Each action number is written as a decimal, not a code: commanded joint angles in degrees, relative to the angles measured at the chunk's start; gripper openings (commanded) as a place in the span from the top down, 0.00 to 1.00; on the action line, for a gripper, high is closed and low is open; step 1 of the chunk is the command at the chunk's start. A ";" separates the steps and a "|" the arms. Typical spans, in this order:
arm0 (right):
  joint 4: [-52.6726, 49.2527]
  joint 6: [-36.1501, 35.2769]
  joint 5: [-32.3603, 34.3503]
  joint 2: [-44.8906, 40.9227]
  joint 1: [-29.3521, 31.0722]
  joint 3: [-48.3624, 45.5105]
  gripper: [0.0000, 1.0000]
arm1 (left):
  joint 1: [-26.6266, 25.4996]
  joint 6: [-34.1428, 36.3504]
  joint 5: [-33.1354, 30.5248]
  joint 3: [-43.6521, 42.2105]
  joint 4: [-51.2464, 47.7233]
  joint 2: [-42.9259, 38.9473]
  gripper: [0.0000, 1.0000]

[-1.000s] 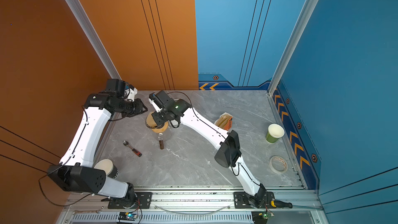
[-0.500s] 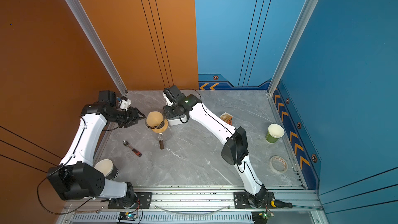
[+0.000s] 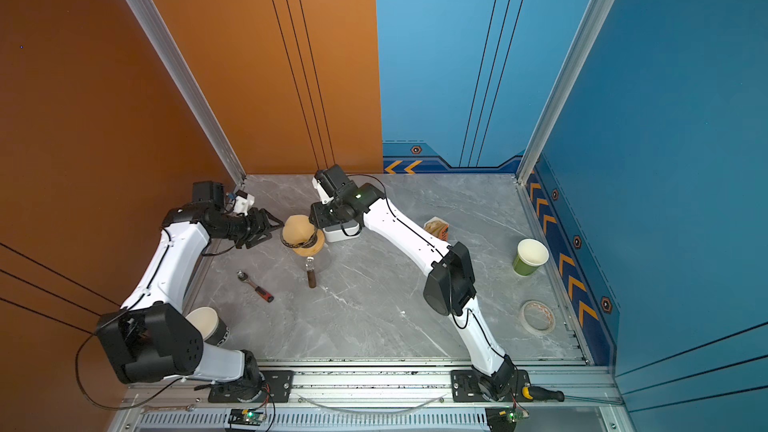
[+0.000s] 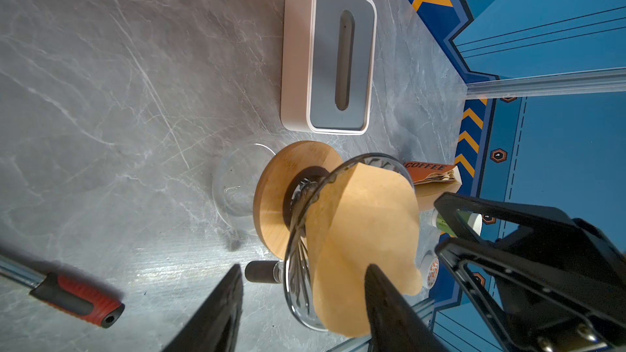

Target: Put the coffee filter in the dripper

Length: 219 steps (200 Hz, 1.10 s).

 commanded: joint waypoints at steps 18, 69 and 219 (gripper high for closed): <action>0.92 1.63 -1.08 1.82 -0.01 1.25 0.62 | -0.51 -0.03 1.31 -1.26 1.25 1.45 0.42; 1.34 2.25 -1.61 2.57 0.03 1.26 0.67 | -1.94 -0.73 1.08 -1.68 2.24 2.46 0.47; 3.87 4.01 -2.72 2.27 -0.42 -1.81 0.87 | -5.05 -1.97 -1.59 0.23 2.88 4.92 0.79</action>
